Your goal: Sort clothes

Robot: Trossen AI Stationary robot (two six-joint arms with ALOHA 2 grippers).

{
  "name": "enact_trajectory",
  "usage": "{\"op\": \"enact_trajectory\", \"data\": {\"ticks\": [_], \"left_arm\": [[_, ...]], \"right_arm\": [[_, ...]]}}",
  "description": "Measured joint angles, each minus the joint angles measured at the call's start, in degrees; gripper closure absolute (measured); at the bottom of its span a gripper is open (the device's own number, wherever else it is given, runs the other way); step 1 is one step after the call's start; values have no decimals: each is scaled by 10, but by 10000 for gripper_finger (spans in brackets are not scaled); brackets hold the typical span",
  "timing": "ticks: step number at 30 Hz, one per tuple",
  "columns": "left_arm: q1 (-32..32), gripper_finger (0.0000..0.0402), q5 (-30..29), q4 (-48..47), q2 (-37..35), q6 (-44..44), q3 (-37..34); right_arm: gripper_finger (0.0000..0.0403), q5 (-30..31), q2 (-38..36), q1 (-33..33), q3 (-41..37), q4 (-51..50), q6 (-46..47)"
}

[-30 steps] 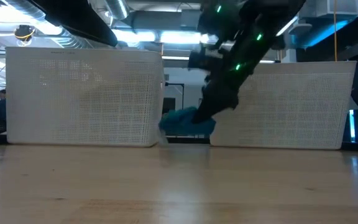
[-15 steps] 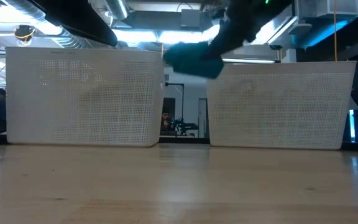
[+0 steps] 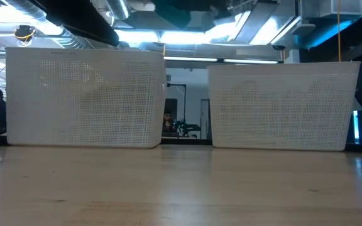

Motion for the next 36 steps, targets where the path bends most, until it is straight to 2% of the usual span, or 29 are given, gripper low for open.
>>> {"op": "enact_trajectory", "data": {"ticks": [4,8,13,18,23,27,33,36], "left_arm": [[0,222,0,-1,0,2,0],[0,222,0,-1,0,3,0],[0,222,0,-1,0,10,0],[0,222,0,-5,0,10,0],[0,222,0,-5,0,9,0],[0,222,0,-5,0,11,0],[0,222,0,-5,0,7,0],[0,222,0,-5,0,7,0]], "right_arm": [[376,-74,35,-52,14,89,-7],[375,-130,85,-97,45,134,-7],[375,-158,150,-132,113,127,-7],[374,-160,216,-153,193,118,-7],[370,-176,255,-173,256,42,-4],[330,-176,277,-177,286,-28,26],[224,-171,276,-170,288,-55,28],[183,-169,254,-166,287,-78,25]]}}
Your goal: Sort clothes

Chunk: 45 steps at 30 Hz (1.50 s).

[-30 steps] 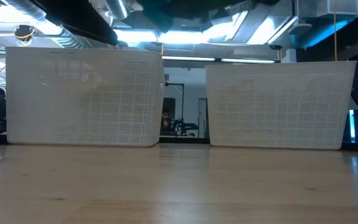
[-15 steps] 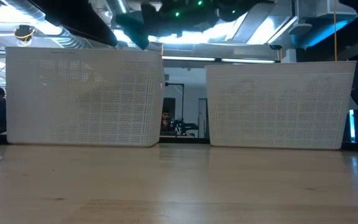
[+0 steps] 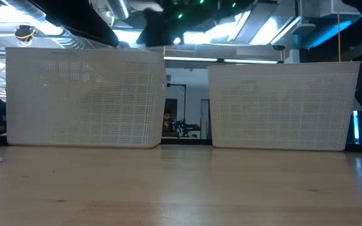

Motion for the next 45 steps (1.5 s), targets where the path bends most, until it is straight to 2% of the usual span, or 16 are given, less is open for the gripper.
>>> {"op": "enact_trajectory", "data": {"ticks": [3,7,12,17,19,24,29,37,45], "left_arm": [[0,222,0,0,0,1,0],[-1,222,0,0,0,12,0],[-1,222,0,1,0,26,0],[0,222,0,1,0,43,0],[0,222,6,1,0,61,0],[18,228,66,-23,-29,102,0],[57,271,110,-15,-100,109,-34],[113,345,255,191,-245,156,-184],[116,386,276,339,-346,159,-309]], "right_arm": [[160,2,-39,9,0,-71,-9],[156,19,-108,40,0,-188,-13],[176,36,-191,100,1,-337,17],[205,35,-249,167,-3,-528,89],[218,37,-273,194,-25,-554,116],[260,43,-361,246,-157,-533,149],[304,37,-490,275,-333,-442,190],[342,15,-690,333,-536,-294,227],[365,25,-833,368,-656,-213,226]]}}
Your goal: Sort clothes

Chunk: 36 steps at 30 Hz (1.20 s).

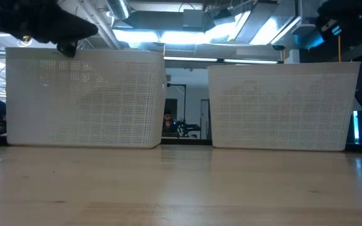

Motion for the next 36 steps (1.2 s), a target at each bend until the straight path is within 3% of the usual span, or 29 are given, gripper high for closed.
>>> {"op": "enact_trajectory", "data": {"ticks": [7,17,22,24,36], "left_arm": [[-5,400,31,23,-63,-27,-53],[-4,401,38,24,-161,-28,-105],[-4,401,38,26,-201,-25,-130],[-4,401,38,21,-217,-26,-137],[-4,400,31,6,-239,-13,-136]], "right_arm": [[397,16,-84,2,-52,1,-5],[399,20,-207,2,-119,4,-35],[400,-66,-258,1,-173,86,-78],[400,-74,-268,2,-188,109,-81],[400,19,-288,1,-280,184,-122]]}}
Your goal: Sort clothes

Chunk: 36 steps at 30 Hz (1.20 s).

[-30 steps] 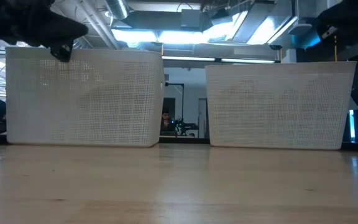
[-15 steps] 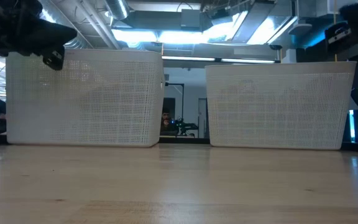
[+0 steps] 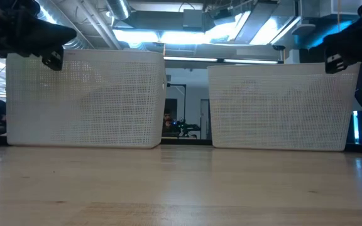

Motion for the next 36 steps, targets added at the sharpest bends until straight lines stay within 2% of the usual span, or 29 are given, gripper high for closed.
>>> {"op": "enact_trajectory", "data": {"ticks": [3,10,16,19,24,30,36], "left_arm": [[0,400,-9,0,0,4,0],[0,400,-10,-19,0,5,0],[0,400,-10,-53,-6,1,0],[0,400,4,-57,-18,8,0],[0,400,1,-138,-68,16,0],[0,400,-7,-136,-128,48,0],[0,400,-23,-136,-121,42,0]], "right_arm": [[400,20,0,0,-20,43,-7],[400,-44,5,0,-24,42,0],[400,-48,5,0,-25,42,17],[400,-48,5,0,-25,42,17],[400,-48,5,0,-25,42,18],[400,-48,5,0,-25,42,18],[400,-48,5,0,-26,42,18]]}}
